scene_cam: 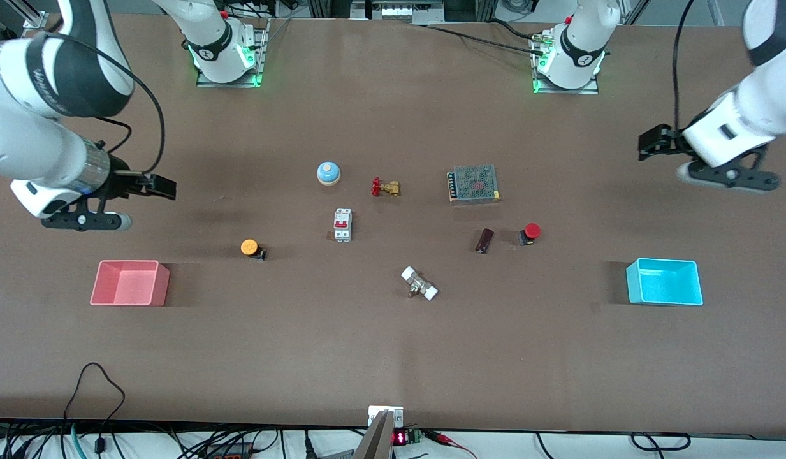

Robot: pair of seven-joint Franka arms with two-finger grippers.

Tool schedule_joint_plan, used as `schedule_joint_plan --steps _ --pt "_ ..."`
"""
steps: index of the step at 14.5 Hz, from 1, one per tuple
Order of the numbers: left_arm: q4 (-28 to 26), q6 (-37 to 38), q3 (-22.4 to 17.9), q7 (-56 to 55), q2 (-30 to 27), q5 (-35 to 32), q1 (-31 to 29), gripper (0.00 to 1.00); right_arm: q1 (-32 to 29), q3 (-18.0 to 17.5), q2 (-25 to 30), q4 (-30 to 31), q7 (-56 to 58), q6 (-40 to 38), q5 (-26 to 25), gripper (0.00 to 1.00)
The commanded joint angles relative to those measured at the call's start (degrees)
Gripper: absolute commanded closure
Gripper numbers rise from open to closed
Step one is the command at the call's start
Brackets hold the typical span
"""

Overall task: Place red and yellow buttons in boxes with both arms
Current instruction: 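Reach the right gripper to the orange button while the left gripper reaches the red button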

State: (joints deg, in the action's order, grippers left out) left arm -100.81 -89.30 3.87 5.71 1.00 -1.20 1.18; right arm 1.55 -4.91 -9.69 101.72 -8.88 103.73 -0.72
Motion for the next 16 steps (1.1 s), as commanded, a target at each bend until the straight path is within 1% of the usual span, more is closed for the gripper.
schedule_joint_plan --steps 1,2,3,4,7,9,12,13,16 --pt "0.4 1.0 1.8 -4.4 3.9 1.2 1.5 0.0 -0.2 -1.1 0.0 5.9 -3.4 8.8 -0.1 0.0" --pt "0.4 -0.9 2.6 -8.3 5.9 1.3 1.9 0.0 -0.1 -1.4 -1.4 5.9 -4.5 10.3 -0.1 0.0" --pt "-0.2 -4.3 3.9 -11.6 7.5 1.2 2.1 0.0 -0.2 -2.5 -2.8 5.9 -6.4 12.3 -0.2 0.0" --pt "-0.3 -7.0 4.4 -13.9 9.3 1.2 2.1 0.0 -0.1 -2.8 -4.1 5.9 -8.1 14.4 -0.4 0.0" --pt "-0.8 -14.7 5.7 -17.7 14.4 1.2 2.2 0.0 0.4 -3.9 -7.8 5.9 -11.3 19.6 -0.9 0.0" --pt "-3.8 -21.3 6.7 -20.6 16.3 0.9 2.6 0.0 0.6 -3.9 -9.7 5.7 -11.9 22.5 -0.9 0.0" --pt "-11.4 -34.5 6.7 -26.2 17.2 0.8 4.4 0.0 1.9 -4.0 -12.3 5.7 -12.4 23.9 -0.9 0.0" --pt "-12.7 -37.1 6.6 -27.8 17.9 0.5 5.3 0.0 2.2 -4.4 -13.0 5.7 -13.1 25.0 -0.9 0.0" --pt "-15.0 -43.9 6.4 -28.4 20.8 0.1 5.7 0.0 2.8 -4.8 -14.7 5.7 -13.4 27.7 -1.0 0.0"
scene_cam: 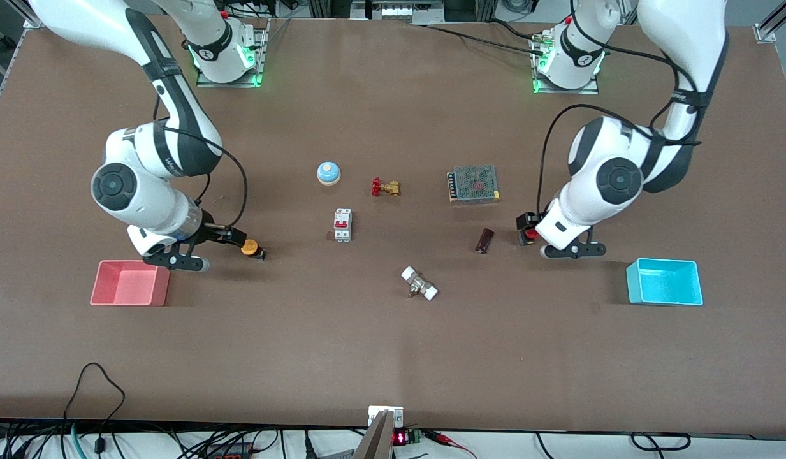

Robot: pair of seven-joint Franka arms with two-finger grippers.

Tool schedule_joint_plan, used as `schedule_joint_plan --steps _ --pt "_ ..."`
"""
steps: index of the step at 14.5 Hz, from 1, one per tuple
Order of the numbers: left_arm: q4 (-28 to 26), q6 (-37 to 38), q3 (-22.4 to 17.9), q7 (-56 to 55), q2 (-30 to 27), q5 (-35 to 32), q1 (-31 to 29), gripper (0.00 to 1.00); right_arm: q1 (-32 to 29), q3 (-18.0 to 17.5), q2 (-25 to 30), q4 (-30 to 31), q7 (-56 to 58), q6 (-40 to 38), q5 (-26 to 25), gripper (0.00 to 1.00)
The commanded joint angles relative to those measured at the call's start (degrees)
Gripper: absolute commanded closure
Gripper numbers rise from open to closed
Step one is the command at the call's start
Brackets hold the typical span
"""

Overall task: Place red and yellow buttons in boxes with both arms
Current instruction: 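Lower and close the right gripper on the orange button while the left grasps red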

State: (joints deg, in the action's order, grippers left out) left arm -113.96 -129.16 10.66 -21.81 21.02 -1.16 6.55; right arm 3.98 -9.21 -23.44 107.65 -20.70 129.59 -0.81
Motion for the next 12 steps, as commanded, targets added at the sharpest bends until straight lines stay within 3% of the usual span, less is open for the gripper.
schedule_joint_plan --steps 1,8,12 --pt "-2.8 -6.8 -0.5 -0.9 1.5 0.0 0.3 0.0 0.2 -0.5 -1.6 -0.2 -1.5 3.0 -1.1 0.0" --pt "-6.2 -17.3 -0.7 -0.9 5.9 -3.6 0.0 0.0 0.7 -1.2 -5.6 -0.3 -1.5 8.1 -5.0 0.0" --pt "-6.2 -18.1 -0.8 -0.9 6.7 -3.6 0.0 0.0 0.8 -1.3 -7.1 -0.2 -0.7 9.0 -7.4 0.0"
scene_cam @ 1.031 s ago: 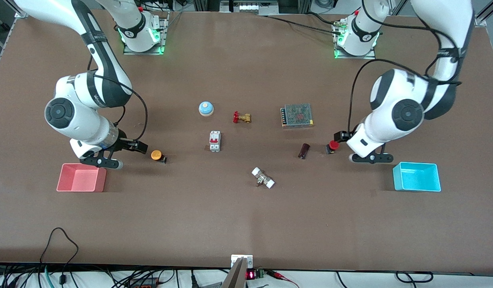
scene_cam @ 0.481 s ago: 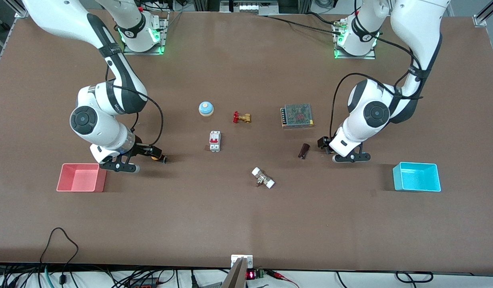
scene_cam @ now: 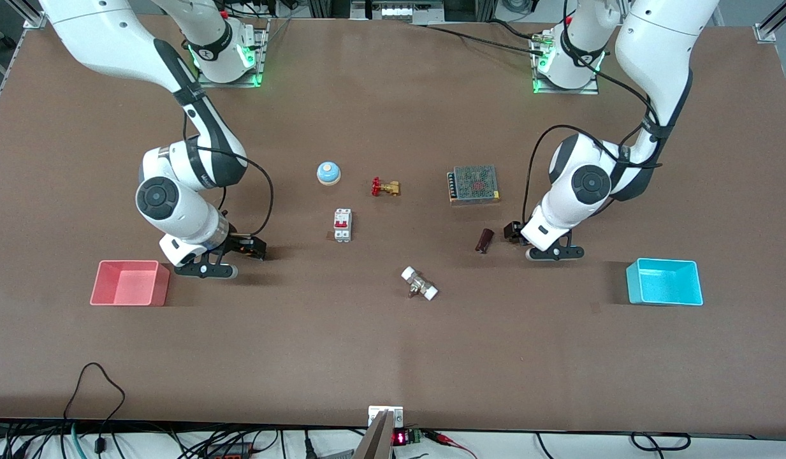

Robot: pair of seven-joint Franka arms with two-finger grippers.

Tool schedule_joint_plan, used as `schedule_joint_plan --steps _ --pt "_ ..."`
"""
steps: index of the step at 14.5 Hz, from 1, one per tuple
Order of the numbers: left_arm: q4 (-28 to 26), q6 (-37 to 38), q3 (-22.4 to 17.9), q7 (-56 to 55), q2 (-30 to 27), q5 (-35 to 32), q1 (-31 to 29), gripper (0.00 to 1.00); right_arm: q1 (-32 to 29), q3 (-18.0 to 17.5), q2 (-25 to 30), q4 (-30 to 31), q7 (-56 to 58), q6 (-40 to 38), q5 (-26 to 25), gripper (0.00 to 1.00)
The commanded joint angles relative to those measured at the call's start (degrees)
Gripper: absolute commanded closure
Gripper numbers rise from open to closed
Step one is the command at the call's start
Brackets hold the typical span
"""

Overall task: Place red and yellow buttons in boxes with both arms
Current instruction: 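Lower and close the right gripper on the orange button while the left grasps red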

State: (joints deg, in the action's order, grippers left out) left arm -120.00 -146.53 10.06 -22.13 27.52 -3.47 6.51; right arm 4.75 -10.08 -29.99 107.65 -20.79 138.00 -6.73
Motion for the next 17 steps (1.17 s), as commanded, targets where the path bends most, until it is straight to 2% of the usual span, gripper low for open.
schedule_joint_plan --steps 1,4,5,6,7,9,10,12,14,16,17 --pt "-0.1 -0.8 -0.2 -0.5 0.3 -1.3 0.0 0.0 0.3 -0.8 -0.7 -0.2 -0.7 0.7 -1.4 0.0" --pt "-0.1 -0.9 -0.1 -0.5 0.3 -1.4 0.0 0.06 0.3 -1.5 -1.3 -0.2 -0.5 0.7 -1.5 0.0" --pt "-0.1 -0.9 -0.2 -0.5 0.3 -1.4 0.0 0.13 0.3 -1.7 -1.7 -0.2 -0.4 0.7 -1.6 0.0" --pt "-0.1 -0.9 -0.1 -0.5 0.3 -1.4 0.0 0.23 0.3 -1.7 -1.7 -0.2 0.0 0.7 -1.6 0.0" --pt "-0.1 -0.8 -0.2 -0.4 0.4 -1.4 0.0 0.41 0.3 -1.7 -1.7 -0.2 0.0 0.7 -1.6 0.0" --pt "-0.1 -0.7 -0.1 -0.2 0.4 -1.4 0.0 0.64 0.2 -1.7 -1.7 -0.2 0.1 0.7 -1.6 0.0" --pt "-0.1 -0.5 -0.1 -0.2 0.3 -1.4 0.0 0.7 0.2 -1.7 -1.7 -0.2 0.1 0.7 -1.7 0.0" --pt "0.0 -0.2 -0.1 -0.2 0.0 -1.4 -0.1 0.72 0.3 -1.7 -2.1 -0.2 0.1 0.7 -1.7 0.0" --pt "0.6 1.5 -0.1 -0.2 -1.1 -1.4 -0.3 0.73 0.2 -1.7 -2.2 -0.2 0.3 0.7 -1.6 0.05" --pt "4.3 7.5 -0.8 0.1 -2.3 -1.4 -0.6 0.73 0.2 -1.7 -2.4 -0.2 0.4 0.7 -1.7 0.16" --pt "7.5 12.4 -1.2 0.2 -2.5 -1.4 -0.9 0.73 0.2 -1.7 -2.4 -0.2 0.4 0.7 -1.6 0.27"
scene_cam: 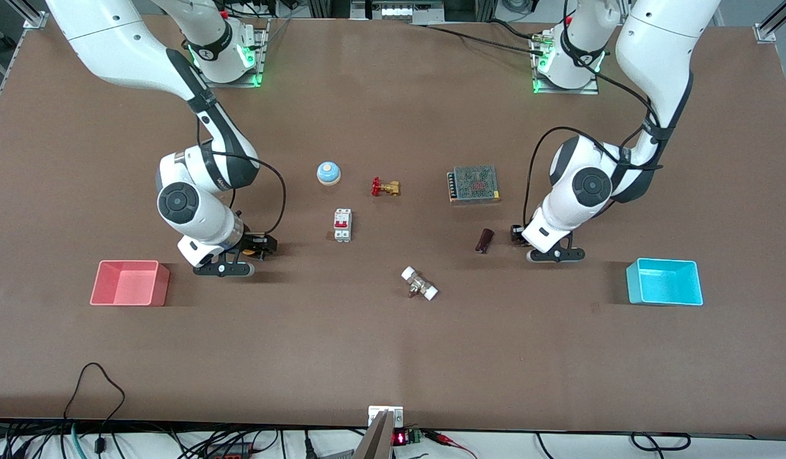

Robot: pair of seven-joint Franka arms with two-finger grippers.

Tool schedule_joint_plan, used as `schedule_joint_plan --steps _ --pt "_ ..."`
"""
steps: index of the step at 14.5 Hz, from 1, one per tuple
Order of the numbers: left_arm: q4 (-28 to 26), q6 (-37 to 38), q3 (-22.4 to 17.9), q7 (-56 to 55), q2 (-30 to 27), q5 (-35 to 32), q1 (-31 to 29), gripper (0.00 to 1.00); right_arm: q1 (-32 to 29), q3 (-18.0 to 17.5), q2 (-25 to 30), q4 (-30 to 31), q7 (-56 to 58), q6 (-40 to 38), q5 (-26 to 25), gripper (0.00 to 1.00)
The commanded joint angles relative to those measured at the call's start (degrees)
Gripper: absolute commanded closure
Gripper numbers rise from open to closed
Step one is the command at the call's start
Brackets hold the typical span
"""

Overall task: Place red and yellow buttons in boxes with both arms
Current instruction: 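Carry the orange button to the pink box while the left carries red to cyan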

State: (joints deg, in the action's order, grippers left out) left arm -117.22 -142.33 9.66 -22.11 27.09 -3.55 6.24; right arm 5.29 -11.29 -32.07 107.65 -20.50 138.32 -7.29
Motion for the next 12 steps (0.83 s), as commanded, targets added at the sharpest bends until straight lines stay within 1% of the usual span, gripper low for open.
schedule_joint_plan --steps 1,3,4,6,8,10,12 --pt "8.5 13.8 -0.9 0.2 -2.1 -1.3 -0.7 0.73 -0.5 -0.5 -0.4 -0.2 0.2 0.3 -1.2 0.35" --pt "15.5 22.8 -0.9 0.3 -2.0 -1.4 -1.1 0.73 -0.5 -0.5 -0.4 -0.2 0.9 0.2 -1.1 0.52" --pt "18.8 26.1 -0.9 0.3 -1.8 -1.6 -1.5 0.73 -0.6 -0.5 -0.4 -0.2 1.2 0.2 -1.1 0.57" --pt "25.3 31.7 -0.7 0.7 -1.5 -6.7 -2.2 0.73 -0.7 -0.5 -0.4 -0.2 1.3 0.1 -1.1 0.69" --pt "29.3 33.0 -0.9 3.6 -0.3 -10.4 -2.5 0.73 -0.9 -0.5 -0.3 -0.3 1.6 0.0 -1.1 0.73" --pt "31.2 32.9 -0.9 7.7 0.8 -10.8 -5.7 0.71 -2.2 -0.6 1.5 -0.9 4.0 -1.2 -0.8 0.73" --pt "33.5 32.7 -0.9 14.3 3.4 -10.4 -10.6 0.71 -4.2 -0.8 5.1 -2.6 6.5 -7.7 -0.1 0.73"
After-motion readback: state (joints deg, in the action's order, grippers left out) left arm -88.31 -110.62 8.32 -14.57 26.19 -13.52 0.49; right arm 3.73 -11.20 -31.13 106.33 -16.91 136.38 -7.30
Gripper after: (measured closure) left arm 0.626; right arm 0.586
